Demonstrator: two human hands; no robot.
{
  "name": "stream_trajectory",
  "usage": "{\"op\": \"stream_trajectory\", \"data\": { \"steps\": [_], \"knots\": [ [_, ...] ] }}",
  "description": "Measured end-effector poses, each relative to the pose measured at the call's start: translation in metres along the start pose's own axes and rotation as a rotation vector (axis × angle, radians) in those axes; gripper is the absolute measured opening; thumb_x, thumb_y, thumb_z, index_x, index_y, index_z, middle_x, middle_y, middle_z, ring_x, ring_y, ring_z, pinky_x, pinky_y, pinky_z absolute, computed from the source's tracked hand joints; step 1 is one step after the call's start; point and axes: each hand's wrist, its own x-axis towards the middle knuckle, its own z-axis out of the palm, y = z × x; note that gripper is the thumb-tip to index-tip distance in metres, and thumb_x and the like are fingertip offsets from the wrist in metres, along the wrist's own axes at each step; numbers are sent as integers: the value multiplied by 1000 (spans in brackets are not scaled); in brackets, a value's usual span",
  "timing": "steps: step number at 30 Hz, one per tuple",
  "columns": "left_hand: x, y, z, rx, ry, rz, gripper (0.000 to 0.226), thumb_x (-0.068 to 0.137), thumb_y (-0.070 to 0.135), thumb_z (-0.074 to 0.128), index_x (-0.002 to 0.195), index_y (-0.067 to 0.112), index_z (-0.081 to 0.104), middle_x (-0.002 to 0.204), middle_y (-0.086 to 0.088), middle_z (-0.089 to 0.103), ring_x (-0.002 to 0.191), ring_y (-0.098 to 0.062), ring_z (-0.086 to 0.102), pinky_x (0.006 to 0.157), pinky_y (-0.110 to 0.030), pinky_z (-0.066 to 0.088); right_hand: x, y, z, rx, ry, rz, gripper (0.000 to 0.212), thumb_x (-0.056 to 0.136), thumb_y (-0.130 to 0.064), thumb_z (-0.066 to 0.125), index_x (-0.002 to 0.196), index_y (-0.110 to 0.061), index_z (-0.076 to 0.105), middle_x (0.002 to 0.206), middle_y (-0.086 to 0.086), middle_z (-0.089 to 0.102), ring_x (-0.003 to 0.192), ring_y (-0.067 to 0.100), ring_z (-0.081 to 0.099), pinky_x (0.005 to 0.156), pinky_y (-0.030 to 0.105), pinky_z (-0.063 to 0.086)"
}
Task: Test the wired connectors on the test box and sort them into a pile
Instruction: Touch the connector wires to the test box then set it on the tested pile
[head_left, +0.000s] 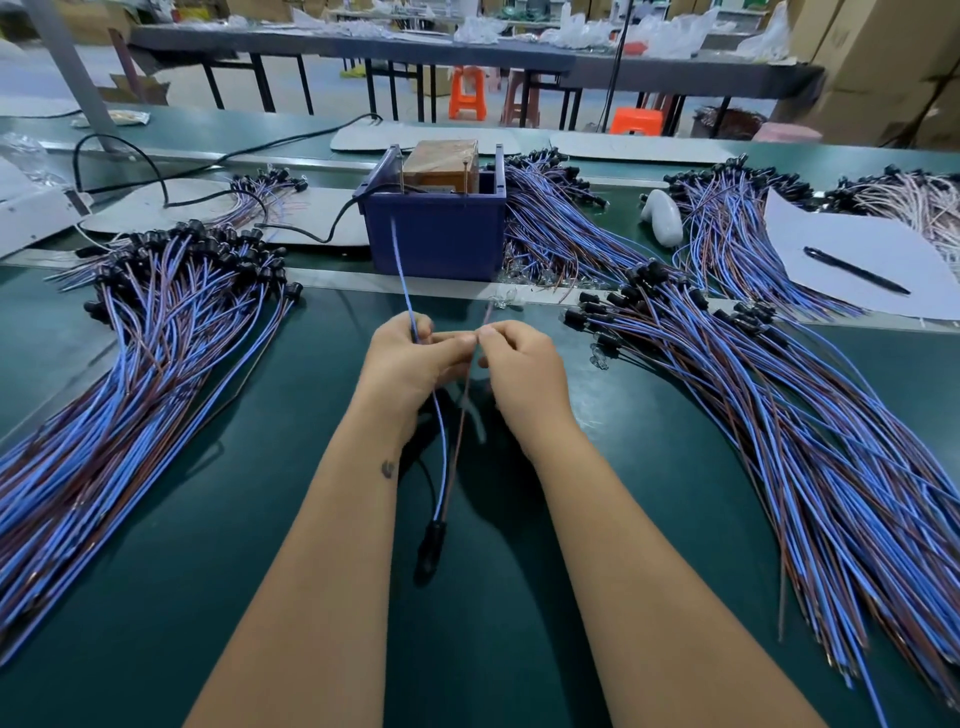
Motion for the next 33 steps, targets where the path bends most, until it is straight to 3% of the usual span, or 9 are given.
{"op": "stream_trajectory", "data": {
  "steps": [3,6,11,14,18,26,30,33],
  "knots": [
    [0,-1,1,73,-113,-10,47,83,-14,66,75,17,33,70,-7,72,62,-14,69,60,-24,56,0,-1,-1,191,7,51,20,94,-19,55,81,-10,68,78,10,66,67,18,51,66,34,42],
    [1,-4,5,183,-82,-17,37,89,-5,64,78,17,36,71,-4,68,57,-9,65,59,-23,57,-1,-2,-2,222,61,8,16,94,-16,56,85,-12,69,72,1,63,68,14,53,71,35,47],
    [8,-4,4,167,90,-53,21,99,19,51,80,19,41,57,4,52,42,-8,38,40,-18,36,0,1,-5,203,70,-33,19,101,-18,47,91,-19,64,65,-3,60,61,14,53,68,38,49],
    [11,-4,3,179,134,-42,19,100,29,39,85,20,45,47,9,35,40,-8,26,37,-19,24,1,3,-4,167,79,-64,20,101,-20,45,97,-21,65,57,-6,49,56,12,43,62,33,40],
    [13,-4,1,159,171,-22,26,95,20,32,79,21,51,44,10,29,39,-8,21,38,-20,20,1,5,-3,113,77,-80,22,101,-23,45,100,-20,67,57,-11,41,55,8,37,61,31,36],
    [7,-2,-3,302,197,73,30,86,18,39,68,19,62,45,9,29,39,-9,22,40,-21,20,2,4,-3,123,51,-72,21,99,-21,46,99,-21,67,44,-15,34,45,4,31,53,26,29],
    [1,1,-2,350,248,132,21,70,24,40,61,19,58,48,5,27,42,-10,22,38,-19,21,5,4,-3,145,63,-26,25,98,-19,46,104,-23,70,52,-15,40,47,1,36,56,23,35],
    [-1,1,-4,316,315,170,19,74,16,41,56,19,47,47,8,25,43,-10,21,39,-19,19,8,4,-2,207,68,20,30,97,-13,44,112,-21,69,65,-14,50,51,-4,42,57,12,38]
  ]
}}
